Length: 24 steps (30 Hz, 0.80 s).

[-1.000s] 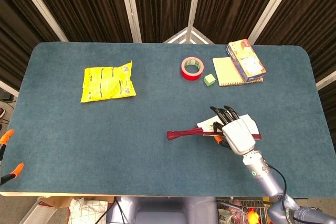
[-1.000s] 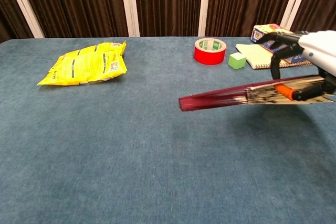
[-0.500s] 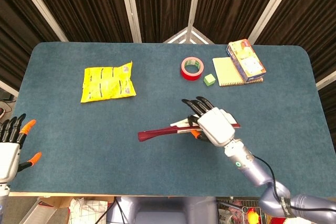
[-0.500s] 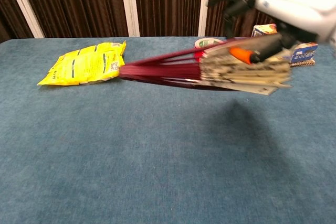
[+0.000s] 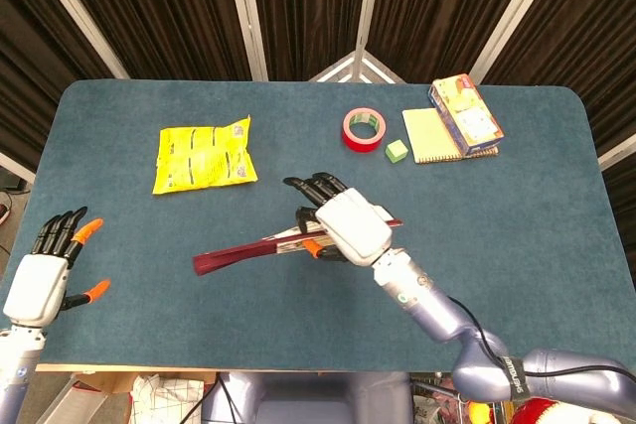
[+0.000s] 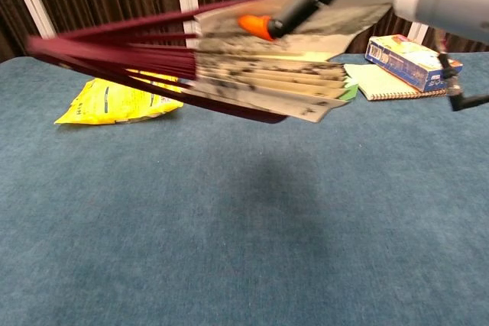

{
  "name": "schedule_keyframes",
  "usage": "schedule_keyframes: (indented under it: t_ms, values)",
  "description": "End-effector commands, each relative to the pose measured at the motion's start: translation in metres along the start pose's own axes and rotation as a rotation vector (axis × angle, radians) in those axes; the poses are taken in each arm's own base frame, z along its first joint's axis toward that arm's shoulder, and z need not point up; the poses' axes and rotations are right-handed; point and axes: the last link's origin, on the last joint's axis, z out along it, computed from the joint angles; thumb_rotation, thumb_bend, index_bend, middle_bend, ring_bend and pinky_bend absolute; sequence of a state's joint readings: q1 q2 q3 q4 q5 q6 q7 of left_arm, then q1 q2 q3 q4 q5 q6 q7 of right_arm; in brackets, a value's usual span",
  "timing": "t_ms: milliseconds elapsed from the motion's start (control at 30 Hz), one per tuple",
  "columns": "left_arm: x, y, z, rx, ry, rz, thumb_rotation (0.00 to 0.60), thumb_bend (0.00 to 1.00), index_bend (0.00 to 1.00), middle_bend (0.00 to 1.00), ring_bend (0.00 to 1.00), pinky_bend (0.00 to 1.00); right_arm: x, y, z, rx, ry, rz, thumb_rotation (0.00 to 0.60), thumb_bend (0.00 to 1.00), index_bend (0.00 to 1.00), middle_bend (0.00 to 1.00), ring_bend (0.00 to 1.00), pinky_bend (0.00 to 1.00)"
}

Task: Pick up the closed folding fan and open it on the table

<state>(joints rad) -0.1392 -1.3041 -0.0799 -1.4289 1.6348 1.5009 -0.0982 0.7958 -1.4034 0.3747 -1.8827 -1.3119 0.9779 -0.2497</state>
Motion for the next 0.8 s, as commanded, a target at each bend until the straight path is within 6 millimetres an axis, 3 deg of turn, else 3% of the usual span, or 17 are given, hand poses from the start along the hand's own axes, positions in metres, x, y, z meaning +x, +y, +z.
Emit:
schedule_keyframes:
  t_ms: [33,467,800]
  values:
    - [-0.01,0.008,0.008,-0.049,-0.006,-0.063,0.6,0.21,0.17,0.0,0.0,0.0,0.0,-0.023,0.008,0.026,0.012,0.066,0.6,0.47,0.8,0.16,0.21,0.17]
    - [-0.05,0.052,0.021,-0.171,-0.078,-0.29,0.6,0.21,0.19,0.0,0.0,0.0,-0.013,-0.065,0.015,0.062,0.016,0.132,0.6,0.48,0.81,0.16,0.21,0.17]
    - [-0.073,0.087,0.039,-0.234,-0.053,-0.47,0.6,0.21,0.23,0.0,0.0,0.02,-0.02,-0.074,0.016,0.064,0.004,0.13,0.6,0.48,0.82,0.16,0.21,0.17]
